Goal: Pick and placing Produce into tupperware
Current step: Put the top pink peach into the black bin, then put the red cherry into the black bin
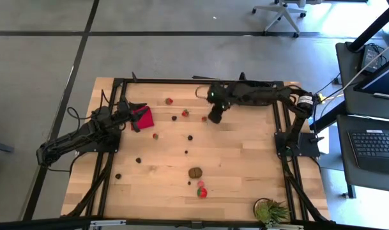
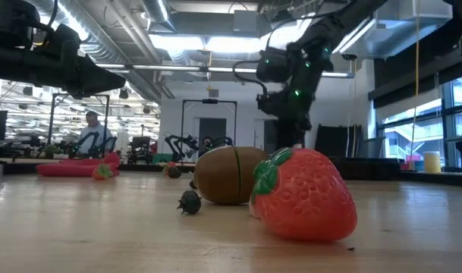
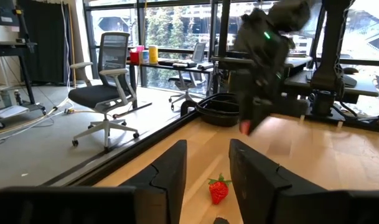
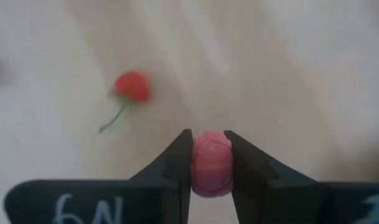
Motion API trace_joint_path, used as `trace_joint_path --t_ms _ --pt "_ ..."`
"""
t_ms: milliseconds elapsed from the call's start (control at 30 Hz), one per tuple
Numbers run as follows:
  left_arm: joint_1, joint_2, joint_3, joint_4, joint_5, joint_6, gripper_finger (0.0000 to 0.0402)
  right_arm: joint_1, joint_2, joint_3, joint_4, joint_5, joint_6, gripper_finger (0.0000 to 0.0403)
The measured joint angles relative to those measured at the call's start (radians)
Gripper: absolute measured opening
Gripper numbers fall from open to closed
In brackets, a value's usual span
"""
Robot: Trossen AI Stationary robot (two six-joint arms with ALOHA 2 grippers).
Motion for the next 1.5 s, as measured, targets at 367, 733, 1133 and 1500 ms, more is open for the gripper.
trace_joint_path --t_ms 367,733,1133,1500 --pt "0.0 0.0 0.0 0.0 0.0 0.0 0.012 -0.263 -0.002 0.268 -0.368 -0.004 -0.013 0.0082" --pt "0.0 0.0 0.0 0.0 0.0 0.0 0.01 -0.487 -0.004 0.182 -0.404 -0.004 0.055 0.0082" --pt "0.0 0.0 0.0 0.0 0.0 0.0 0.0081 -0.495 -0.004 0.105 -0.357 -0.004 0.039 0.0119" --pt "0.0 0.0 0.0 0.0 0.0 0.0 0.0064 -0.495 -0.004 0.105 -0.354 -0.004 0.046 0.02"
